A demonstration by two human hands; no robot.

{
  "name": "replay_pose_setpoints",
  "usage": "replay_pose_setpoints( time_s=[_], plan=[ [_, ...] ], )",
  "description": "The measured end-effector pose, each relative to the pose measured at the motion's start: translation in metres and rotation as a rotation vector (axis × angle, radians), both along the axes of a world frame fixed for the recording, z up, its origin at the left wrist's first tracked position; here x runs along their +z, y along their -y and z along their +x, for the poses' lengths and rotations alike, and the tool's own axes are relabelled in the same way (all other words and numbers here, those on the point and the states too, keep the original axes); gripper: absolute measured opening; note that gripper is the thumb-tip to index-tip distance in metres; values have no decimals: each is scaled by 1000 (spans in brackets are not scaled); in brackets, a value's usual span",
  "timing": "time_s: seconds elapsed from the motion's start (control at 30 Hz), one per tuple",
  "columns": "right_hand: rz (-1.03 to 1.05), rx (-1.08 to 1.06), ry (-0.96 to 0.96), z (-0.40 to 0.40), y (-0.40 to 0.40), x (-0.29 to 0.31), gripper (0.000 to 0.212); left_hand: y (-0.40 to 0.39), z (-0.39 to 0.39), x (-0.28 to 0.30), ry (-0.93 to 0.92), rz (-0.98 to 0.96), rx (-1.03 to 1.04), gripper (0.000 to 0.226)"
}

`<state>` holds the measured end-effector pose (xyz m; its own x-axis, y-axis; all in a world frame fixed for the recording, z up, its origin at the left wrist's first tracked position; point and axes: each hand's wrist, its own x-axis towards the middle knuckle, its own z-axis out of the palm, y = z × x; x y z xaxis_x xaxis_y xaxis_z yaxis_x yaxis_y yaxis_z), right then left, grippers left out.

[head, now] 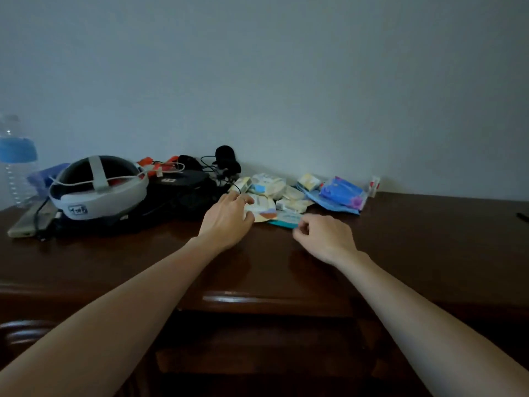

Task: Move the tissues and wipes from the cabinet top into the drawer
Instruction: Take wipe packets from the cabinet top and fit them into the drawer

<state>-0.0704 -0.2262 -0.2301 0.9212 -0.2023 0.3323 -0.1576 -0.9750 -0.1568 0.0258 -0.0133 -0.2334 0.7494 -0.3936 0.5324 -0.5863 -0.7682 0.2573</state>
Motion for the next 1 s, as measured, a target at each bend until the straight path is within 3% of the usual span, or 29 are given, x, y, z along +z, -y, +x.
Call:
replay_pose_setpoints(
  time_s=[0.07, 0.13, 0.2, 0.27, 0.37, 0.43, 0.57, 0.63, 0.77, 0.9, 1.0],
  plan=[
    [74, -30, 106, 38, 8, 5, 22, 18, 34, 12, 88, -41, 46, 36],
    [102, -38, 94, 79, 16, 9, 41, 36, 72, 25, 137, -10, 105, 37],
    [79, -35, -50, 115, 25, 6, 57, 54, 108, 31, 63, 114, 184, 39],
    [41, -31, -182, 140, 32, -9, 59, 70, 140, 26, -122, 243, 270, 39],
    [-1, -31, -118, 161, 41, -31, 51, 83, 173, 1, -343, 286, 367, 46],
    [-26, -20, -78, 166, 43, -36, 50, 86, 183, -13, -258, 252, 410, 36],
    [-33, -39, -42, 166, 42, -38, 43, 83, 178, -19, -56, 54, 421, 23],
    [18, -38, 3, 158, 40, -36, 38, 79, 161, -9, 11, -118, 291, 25],
    [215, -62, 371, 124, 34, -19, 37, 61, 94, 30, 98, -379, -29, 25],
    [573, -28, 545, 66, 0, -2, 38, 39, 8, 34, -123, -620, -41, 29],
    [822, 71, 565, -1, -41, -1, 43, 17, -76, 15, -244, -829, -137, 8]
  ],
)
